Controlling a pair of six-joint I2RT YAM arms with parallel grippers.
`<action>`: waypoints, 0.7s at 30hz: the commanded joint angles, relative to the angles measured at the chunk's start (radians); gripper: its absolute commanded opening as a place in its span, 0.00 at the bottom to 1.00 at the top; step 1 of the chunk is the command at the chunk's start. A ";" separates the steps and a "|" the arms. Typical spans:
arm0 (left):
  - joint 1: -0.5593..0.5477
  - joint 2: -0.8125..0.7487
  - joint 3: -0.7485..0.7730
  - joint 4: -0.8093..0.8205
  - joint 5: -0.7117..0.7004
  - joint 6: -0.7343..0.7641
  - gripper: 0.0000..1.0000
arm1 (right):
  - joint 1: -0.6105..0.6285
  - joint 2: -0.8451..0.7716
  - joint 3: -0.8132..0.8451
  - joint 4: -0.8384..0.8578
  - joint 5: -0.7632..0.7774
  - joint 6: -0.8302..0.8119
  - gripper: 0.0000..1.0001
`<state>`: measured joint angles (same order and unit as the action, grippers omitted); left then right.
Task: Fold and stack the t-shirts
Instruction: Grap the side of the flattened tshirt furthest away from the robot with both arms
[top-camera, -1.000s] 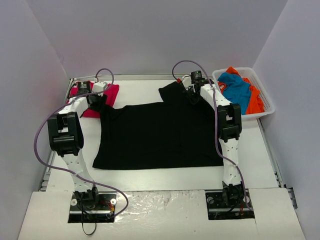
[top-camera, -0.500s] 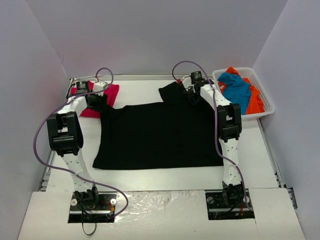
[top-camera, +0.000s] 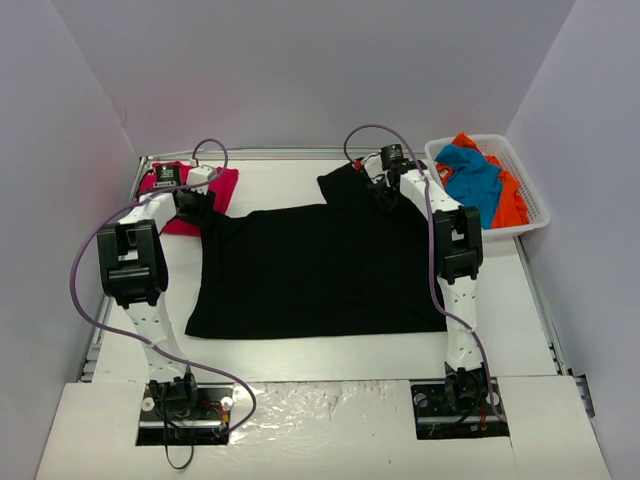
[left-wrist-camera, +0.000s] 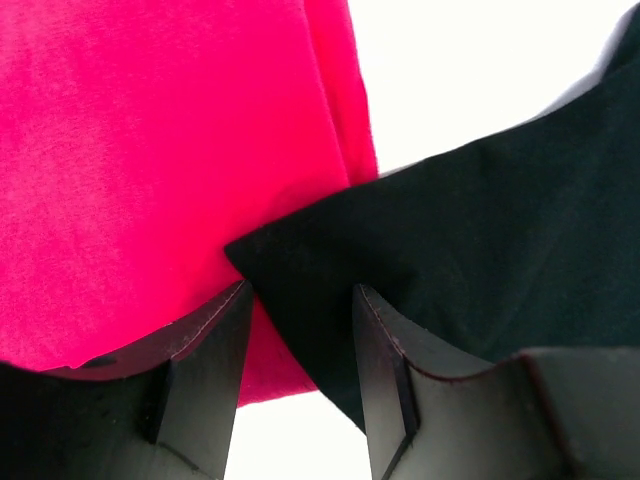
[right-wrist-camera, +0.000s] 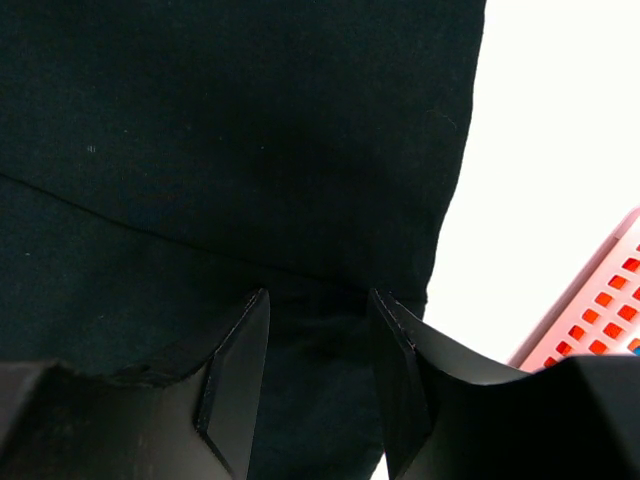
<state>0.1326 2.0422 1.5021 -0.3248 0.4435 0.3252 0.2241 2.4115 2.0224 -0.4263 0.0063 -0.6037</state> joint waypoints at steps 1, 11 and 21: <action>0.012 -0.036 0.029 0.027 -0.035 -0.020 0.43 | 0.008 0.027 0.001 -0.023 0.031 -0.008 0.40; 0.013 -0.036 0.020 0.012 0.023 -0.023 0.05 | 0.009 0.044 0.009 -0.022 0.052 -0.011 0.39; 0.013 -0.092 -0.008 -0.014 0.049 -0.006 0.02 | 0.009 0.028 0.007 -0.022 0.064 -0.008 0.36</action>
<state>0.1371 2.0377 1.4982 -0.3164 0.4671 0.3065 0.2317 2.4176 2.0232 -0.4152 0.0463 -0.6094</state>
